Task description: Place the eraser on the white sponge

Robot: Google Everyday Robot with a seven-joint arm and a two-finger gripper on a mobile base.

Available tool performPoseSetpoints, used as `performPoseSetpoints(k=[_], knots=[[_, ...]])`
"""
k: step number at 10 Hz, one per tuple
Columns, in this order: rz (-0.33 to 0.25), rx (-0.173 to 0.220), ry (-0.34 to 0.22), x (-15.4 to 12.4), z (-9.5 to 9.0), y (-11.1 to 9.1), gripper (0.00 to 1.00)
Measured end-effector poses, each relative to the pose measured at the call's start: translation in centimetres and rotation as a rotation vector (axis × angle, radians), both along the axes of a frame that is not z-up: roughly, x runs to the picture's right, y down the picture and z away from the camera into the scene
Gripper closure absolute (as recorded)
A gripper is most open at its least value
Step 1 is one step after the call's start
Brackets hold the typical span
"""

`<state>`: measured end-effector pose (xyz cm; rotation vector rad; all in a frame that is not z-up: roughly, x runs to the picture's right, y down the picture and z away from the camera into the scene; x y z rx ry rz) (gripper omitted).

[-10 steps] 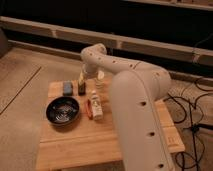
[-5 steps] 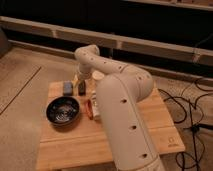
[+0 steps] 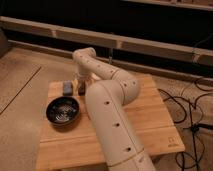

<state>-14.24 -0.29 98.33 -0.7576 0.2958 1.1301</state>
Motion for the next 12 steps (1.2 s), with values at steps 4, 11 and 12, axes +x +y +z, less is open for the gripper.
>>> performPoseSetpoints(k=[4,11,12], knots=[[0.012,-0.055,-0.003,0.2,1.5,0.8,0.56],[0.037,-0.004,-0.029,0.2,1.9,-2.1,1.0],[0.048,0.028,-0.033,0.2,1.6,-3.5,1.0]])
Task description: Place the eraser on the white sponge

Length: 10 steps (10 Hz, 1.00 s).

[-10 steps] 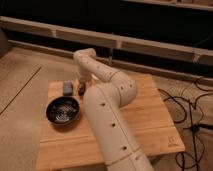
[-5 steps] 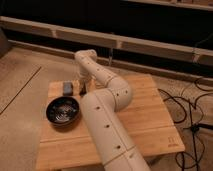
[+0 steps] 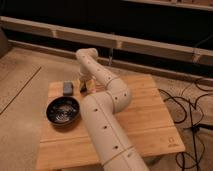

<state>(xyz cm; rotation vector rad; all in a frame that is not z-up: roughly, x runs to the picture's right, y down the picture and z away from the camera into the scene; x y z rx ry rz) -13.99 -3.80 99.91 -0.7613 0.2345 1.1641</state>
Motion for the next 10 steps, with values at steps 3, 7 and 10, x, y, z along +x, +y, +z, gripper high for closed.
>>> performPoseSetpoints(k=[3,7,10], knots=[[0.024,0.128,-0.021,0.1,-2.3,-5.7,1.0],[0.004,0.174,-0.065,-1.9,-4.7,-7.7,1.0],[0.005,0.175,-0.062,-1.6,-4.6,-7.7,1.0]])
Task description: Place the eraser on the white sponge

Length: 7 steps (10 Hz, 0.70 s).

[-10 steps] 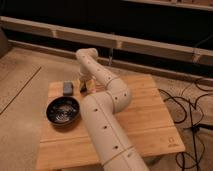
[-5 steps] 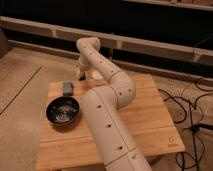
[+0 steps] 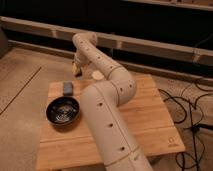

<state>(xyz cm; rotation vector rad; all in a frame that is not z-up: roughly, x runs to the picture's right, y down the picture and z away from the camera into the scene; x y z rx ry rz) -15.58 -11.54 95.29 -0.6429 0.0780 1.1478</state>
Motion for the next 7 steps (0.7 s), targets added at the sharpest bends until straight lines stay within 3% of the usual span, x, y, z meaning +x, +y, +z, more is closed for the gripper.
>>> performPoseSetpoints(k=[2,3,4,7], knots=[[-0.035,0.005,-0.008,-0.9,-0.1,0.2,1.0],[-0.11,0.008,-0.022,-2.7,-0.1,1.0,1.0],[-0.193,-0.013,-0.043,-4.8,0.2,2.8,1.0],[-0.317,-0.081,-0.053,-7.1,1.6,7.1,1.0]])
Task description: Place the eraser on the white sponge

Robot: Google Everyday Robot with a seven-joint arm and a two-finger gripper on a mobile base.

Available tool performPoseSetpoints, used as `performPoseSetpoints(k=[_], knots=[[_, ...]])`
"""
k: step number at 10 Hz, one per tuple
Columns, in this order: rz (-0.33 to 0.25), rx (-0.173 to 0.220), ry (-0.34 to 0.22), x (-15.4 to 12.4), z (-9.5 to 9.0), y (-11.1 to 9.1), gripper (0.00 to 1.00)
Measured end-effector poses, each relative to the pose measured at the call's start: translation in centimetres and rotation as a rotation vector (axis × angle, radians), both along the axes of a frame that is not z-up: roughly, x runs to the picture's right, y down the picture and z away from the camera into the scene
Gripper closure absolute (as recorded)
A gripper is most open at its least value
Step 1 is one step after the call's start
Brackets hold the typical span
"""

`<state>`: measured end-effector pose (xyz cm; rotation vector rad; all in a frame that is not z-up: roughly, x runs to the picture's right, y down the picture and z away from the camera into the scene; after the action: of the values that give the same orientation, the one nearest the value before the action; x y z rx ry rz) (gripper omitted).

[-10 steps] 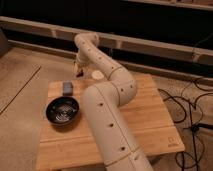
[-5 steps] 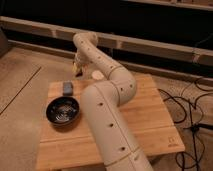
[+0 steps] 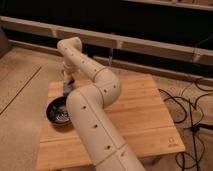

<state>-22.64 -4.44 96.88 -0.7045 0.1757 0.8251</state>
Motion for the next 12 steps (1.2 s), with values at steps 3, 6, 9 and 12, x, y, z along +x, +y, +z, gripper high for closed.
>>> performPoseSetpoints(k=[3,6,9,12], knots=[[-0.052,-0.049,-0.006,-1.5,0.9,2.6,1.0],[-0.06,-0.069,-0.008,-1.9,1.0,3.3,0.93],[-0.047,-0.08,-0.001,-1.7,0.9,3.3,0.63],[-0.039,-0.086,0.001,-1.7,0.8,3.4,0.33]])
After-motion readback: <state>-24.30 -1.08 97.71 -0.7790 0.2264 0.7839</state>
